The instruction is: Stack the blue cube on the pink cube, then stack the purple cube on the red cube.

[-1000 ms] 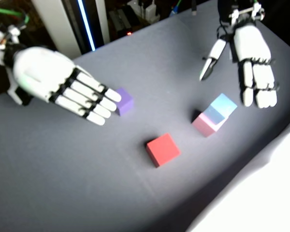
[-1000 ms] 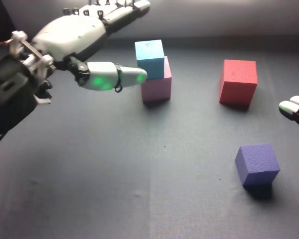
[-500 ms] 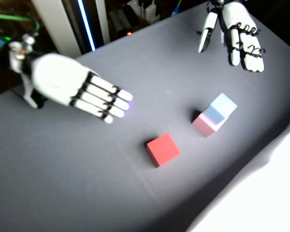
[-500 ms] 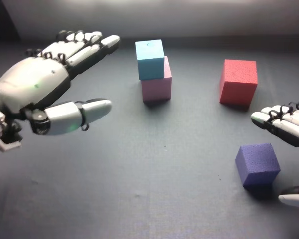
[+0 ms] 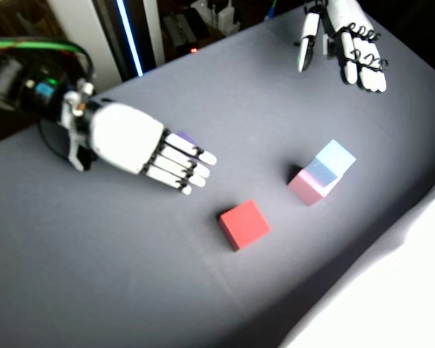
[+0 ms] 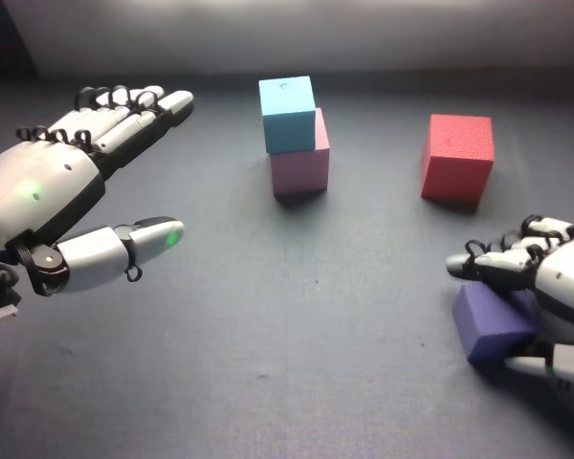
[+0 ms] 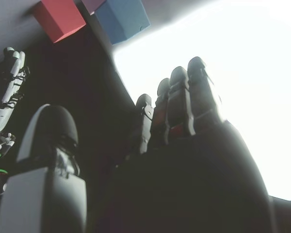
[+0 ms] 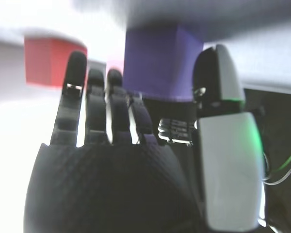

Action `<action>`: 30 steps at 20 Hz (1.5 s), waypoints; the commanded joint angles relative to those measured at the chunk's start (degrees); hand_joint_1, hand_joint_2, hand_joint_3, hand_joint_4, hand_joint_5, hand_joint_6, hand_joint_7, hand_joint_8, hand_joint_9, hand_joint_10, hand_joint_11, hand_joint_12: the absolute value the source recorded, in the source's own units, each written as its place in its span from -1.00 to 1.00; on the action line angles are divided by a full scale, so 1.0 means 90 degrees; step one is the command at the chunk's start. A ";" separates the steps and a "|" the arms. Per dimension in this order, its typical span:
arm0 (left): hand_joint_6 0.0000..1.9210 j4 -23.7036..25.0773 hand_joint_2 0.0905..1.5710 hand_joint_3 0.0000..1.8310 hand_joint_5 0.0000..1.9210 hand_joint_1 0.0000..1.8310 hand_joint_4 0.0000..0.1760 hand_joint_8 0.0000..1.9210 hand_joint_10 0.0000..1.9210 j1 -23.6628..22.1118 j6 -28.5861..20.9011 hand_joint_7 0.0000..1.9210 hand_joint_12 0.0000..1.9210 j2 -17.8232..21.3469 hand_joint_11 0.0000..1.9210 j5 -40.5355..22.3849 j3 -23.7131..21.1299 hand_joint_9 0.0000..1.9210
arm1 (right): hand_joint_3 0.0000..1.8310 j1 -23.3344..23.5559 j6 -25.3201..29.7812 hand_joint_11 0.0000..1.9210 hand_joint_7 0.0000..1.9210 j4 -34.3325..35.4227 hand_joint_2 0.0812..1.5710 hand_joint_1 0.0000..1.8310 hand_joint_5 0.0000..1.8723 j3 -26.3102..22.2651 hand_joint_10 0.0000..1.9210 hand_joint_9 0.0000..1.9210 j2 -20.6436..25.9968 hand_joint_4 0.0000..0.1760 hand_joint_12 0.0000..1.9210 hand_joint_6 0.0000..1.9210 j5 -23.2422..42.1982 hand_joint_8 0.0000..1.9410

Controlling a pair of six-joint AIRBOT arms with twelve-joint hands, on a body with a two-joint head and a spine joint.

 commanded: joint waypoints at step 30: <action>-1.00 -0.0243 0.67 -1.00 -0.99 -0.54 0.08 -1.00 -1.00 0.0745 -0.0301 -1.00 -1.00 0.0050 -1.00 -0.1324 -0.0237 -1.00 | -0.99 0.2987 -0.1424 -0.12 -0.34 0.0893 0.68 0.25 -0.41 0.2040 0.85 -0.19 -0.0741 -1.00 1.00 0.60 -0.1142 0.68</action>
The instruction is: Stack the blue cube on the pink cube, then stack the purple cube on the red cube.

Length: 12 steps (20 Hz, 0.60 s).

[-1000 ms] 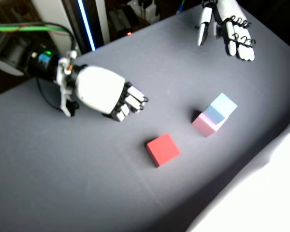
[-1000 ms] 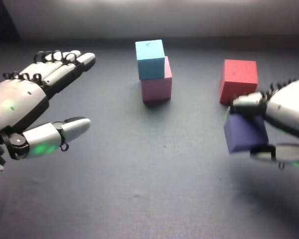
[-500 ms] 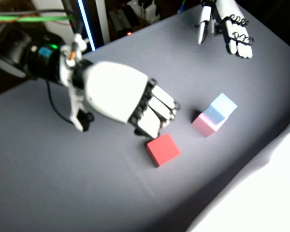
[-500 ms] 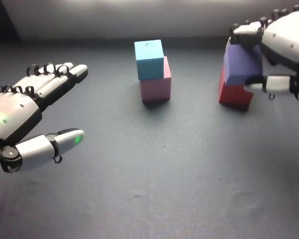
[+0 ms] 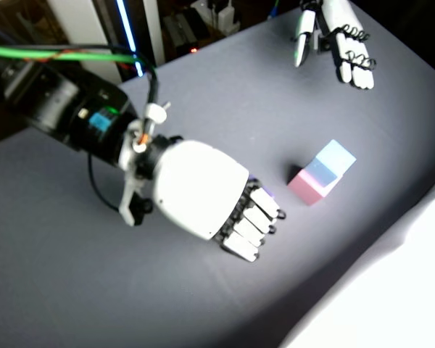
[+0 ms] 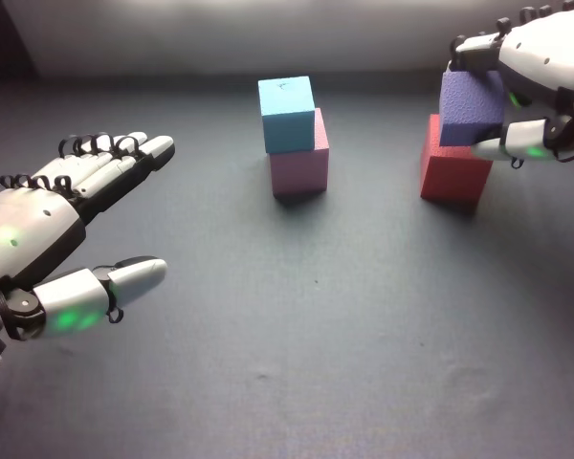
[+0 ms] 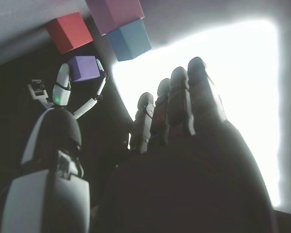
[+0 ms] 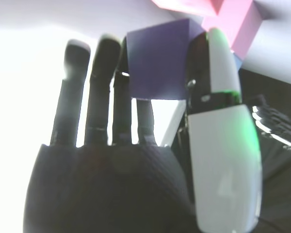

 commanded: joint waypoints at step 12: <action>-1.00 -0.0066 0.67 -1.00 -0.99 -0.50 0.23 -1.00 -1.00 0.0010 -0.0087 -1.00 -1.00 -0.0027 -1.00 -0.0912 0.0021 -1.00 | -1.00 0.0030 -0.0495 -1.00 -0.87 0.0582 0.73 -0.20 -0.99 0.0106 0.21 -0.98 -0.0031 -1.00 0.89 -0.75 0.0512 -0.61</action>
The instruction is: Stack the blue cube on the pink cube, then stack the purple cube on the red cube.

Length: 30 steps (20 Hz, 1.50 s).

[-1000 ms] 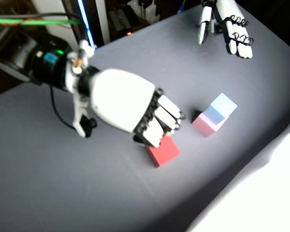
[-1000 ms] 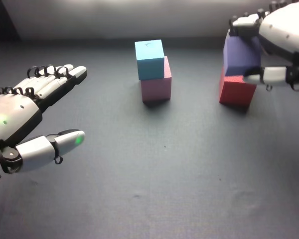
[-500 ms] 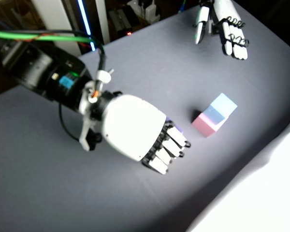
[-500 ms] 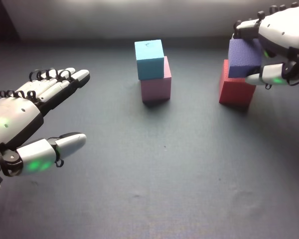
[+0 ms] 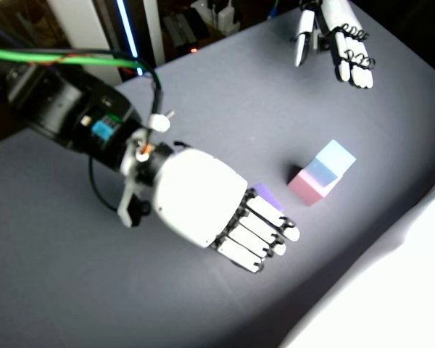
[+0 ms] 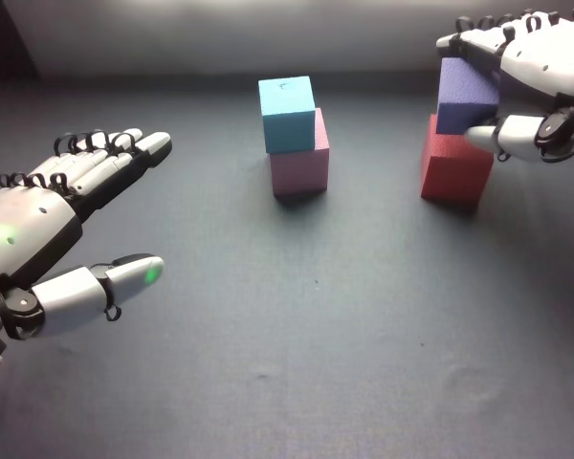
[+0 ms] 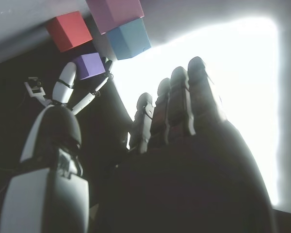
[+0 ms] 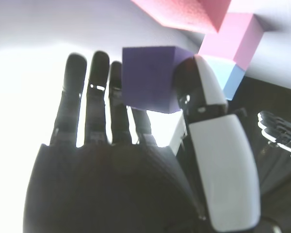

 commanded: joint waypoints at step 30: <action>-1.00 -0.0118 0.65 -1.00 -0.99 -0.48 0.34 -1.00 -1.00 0.0107 -0.0069 -1.00 -1.00 -0.0041 -1.00 -0.0917 -0.0003 -1.00 | -1.00 -0.0286 -0.0006 -1.00 -1.00 -0.0049 0.42 -0.44 -1.00 -0.0584 -1.00 -1.00 0.0435 0.47 -1.00 -1.00 0.1488 -1.00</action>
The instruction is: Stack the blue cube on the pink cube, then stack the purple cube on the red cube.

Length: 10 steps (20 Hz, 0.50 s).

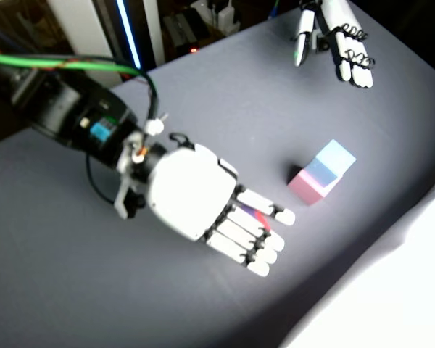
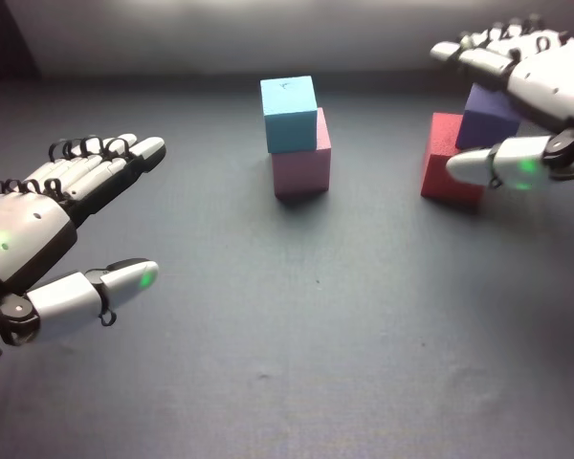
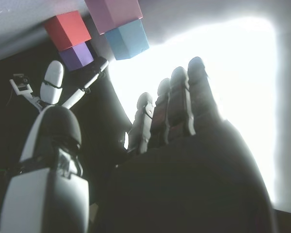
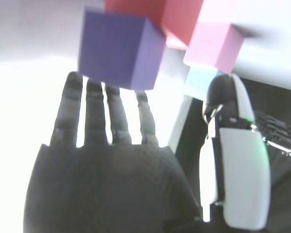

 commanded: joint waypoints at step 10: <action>-1.00 -0.0190 0.63 -1.00 -1.00 -0.51 0.39 -1.00 -1.00 0.0198 -0.0044 -1.00 -1.00 0.0051 -1.00 -0.1415 -0.0225 -1.00 | -0.97 -0.1186 0.1019 -1.00 -1.00 -0.1281 0.54 -0.50 -1.00 -0.1746 -1.00 -1.00 0.1468 1.00 -1.00 -1.00 0.3805 -1.00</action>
